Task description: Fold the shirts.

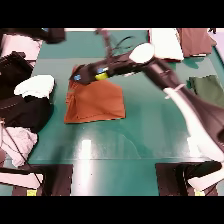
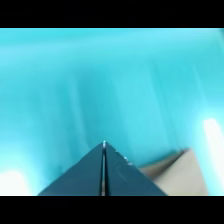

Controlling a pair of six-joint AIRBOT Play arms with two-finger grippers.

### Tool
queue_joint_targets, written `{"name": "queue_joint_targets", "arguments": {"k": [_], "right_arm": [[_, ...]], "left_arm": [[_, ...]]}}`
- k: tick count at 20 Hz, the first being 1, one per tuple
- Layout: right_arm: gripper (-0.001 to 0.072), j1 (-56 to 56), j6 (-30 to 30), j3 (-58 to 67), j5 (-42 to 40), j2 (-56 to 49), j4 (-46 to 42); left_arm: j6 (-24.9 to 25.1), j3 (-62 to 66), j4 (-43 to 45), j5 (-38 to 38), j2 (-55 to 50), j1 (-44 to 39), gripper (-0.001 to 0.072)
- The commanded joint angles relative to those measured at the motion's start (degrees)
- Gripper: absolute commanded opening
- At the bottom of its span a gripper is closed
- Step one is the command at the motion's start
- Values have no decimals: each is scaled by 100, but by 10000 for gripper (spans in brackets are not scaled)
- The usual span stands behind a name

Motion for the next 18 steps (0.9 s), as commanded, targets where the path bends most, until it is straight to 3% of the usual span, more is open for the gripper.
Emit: {"name": "queue_joint_targets", "arguments": {"k": [1, 5, 10, 11, 13, 18], "right_arm": [[367, 258, -59, 616, 76, -636, -133], [366, -776, 280, -190, 986, -304, -1019], [366, -2367, 763, -2485, 955, 549, -1816], [388, -2629, 769, -2935, 839, 625, -1668], [577, -2911, 769, -3558, 682, 553, -1064], [575, -2415, 573, -3786, 295, -225, 184]], "left_arm": [[39, 83, 212, -179, 450, 273, 28], [37, -118, -42, -404, 452, 254, 28], [87, -369, -179, -352, 431, 83, 27], [140, -369, -179, -297, 411, -11, 27], [238, -402, -175, -144, 400, -201, 27], [238, -407, -160, -31, 400, -494, 27]]}}
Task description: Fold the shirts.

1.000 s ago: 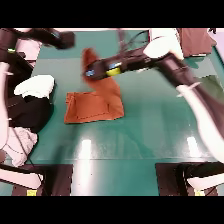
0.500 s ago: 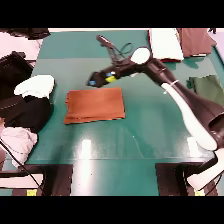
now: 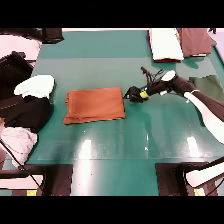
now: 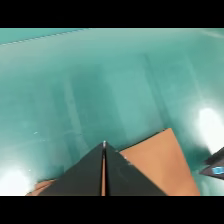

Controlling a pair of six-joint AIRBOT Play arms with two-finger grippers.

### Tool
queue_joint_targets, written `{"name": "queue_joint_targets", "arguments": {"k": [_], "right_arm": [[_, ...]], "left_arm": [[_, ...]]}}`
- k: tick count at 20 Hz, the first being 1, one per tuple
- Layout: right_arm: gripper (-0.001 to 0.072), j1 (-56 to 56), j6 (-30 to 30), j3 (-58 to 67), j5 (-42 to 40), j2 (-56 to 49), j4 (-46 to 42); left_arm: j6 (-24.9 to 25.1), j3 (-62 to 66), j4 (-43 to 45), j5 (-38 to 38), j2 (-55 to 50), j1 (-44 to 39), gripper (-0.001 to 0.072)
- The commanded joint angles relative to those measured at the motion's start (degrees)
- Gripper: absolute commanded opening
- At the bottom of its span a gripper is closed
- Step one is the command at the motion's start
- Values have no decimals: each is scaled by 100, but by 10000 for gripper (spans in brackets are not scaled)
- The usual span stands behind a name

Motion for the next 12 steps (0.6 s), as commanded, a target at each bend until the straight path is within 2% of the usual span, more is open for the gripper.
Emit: {"name": "queue_joint_targets", "arguments": {"k": [1, 3, 5, 6, 7, 10, 12], "right_arm": [[574, 380, -81, -111, -356, -485, 743], [564, 778, -81, 227, -492, -785, 728], [329, 1123, -85, 723, -514, -1078, 717], [154, 1233, -92, 951, -549, -1169, 710], [16, 1300, -195, 1198, -568, -1248, 706], [15, 1174, -247, 1864, -557, -1211, 273], [16, 796, -50, 2234, -369, -999, -310]], "left_arm": [[22, -11, 17, 79, -2, -149, 27], [20, -11, 15, 66, -2, -149, 28], [11, -11, 7, 59, -2, -149, 27], [-11, -11, -13, 59, -2, -149, 27], [-46, -11, -48, 61, -2, -177, 27], [-24, -11, 7, 61, -2, -452, 27], [26, -11, 105, 68, -2, -758, 27]]}}
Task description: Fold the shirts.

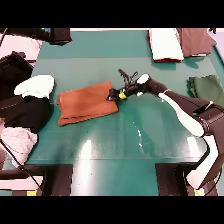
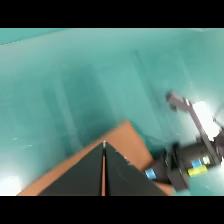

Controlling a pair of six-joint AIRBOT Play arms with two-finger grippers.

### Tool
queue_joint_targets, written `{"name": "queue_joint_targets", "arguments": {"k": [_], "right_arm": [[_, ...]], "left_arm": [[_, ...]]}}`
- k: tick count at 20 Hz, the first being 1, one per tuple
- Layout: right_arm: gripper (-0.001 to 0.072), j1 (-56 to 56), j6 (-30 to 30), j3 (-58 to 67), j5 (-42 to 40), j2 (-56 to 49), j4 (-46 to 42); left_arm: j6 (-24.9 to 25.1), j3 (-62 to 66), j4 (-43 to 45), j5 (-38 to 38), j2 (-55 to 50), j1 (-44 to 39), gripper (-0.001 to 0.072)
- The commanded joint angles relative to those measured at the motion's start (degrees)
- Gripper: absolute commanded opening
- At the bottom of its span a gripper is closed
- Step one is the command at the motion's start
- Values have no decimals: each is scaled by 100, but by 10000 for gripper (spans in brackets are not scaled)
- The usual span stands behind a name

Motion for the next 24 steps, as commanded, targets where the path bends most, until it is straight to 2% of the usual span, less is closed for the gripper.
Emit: {"name": "queue_joint_targets", "arguments": {"k": [1, 6, 10, 14, 18, 24], "right_arm": [[16, -505, 197, 680, 256, 286, -970], [15, -2367, 535, 861, 785, 1231, -2398], [16, -4175, 533, 861, 1113, 1585, -2459], [16, -5624, 533, 861, 1027, 1591, -2404], [16, -6220, 533, 960, 721, 1591, -2404], [16, -6218, 535, 1825, 568, 1567, -2406]], "left_arm": [[37, 0, 87, 9, -2, -420, 27], [74, 2, 81, 20, -2, -837, 27], [68, 0, 79, 26, -2, -874, 27], [-44, 0, 39, 44, -2, -874, 27], [-188, 0, 39, 74, -2, -874, 27], [-190, 0, 37, 59, -2, -874, 27]]}}
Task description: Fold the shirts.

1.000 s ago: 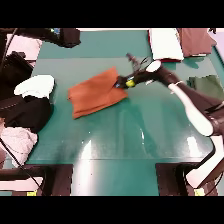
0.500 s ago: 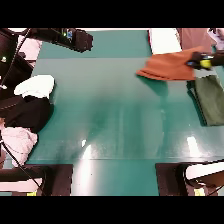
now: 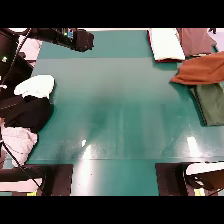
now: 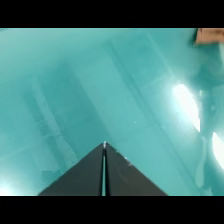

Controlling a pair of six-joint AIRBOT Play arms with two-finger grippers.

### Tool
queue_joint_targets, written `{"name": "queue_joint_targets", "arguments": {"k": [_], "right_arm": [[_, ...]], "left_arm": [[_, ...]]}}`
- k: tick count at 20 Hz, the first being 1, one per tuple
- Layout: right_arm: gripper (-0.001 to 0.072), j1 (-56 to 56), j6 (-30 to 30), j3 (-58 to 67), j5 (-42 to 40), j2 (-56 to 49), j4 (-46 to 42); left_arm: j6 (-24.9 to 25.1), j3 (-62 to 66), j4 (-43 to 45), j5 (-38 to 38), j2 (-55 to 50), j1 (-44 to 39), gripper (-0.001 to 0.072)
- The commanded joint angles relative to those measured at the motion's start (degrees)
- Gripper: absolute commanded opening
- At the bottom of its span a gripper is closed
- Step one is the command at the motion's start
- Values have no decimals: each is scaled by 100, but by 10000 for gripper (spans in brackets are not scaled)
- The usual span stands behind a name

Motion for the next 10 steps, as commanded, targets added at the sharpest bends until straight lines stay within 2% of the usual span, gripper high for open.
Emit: {"name": "queue_joint_targets", "arguments": {"k": [1, 6, 10], "right_arm": [[16, -7, 2, 557, -90, -15, -7], [15, 42, 153, 1416, 350, -15, -37], [15, 17, 166, 1257, 750, 203, -81]], "left_arm": [[-15, 0, 0, -7, -2, -2, 28], [-11, 0, 0, -70, -2, -2, 27], [7, 0, 2, -72, -2, -2, 28]]}}
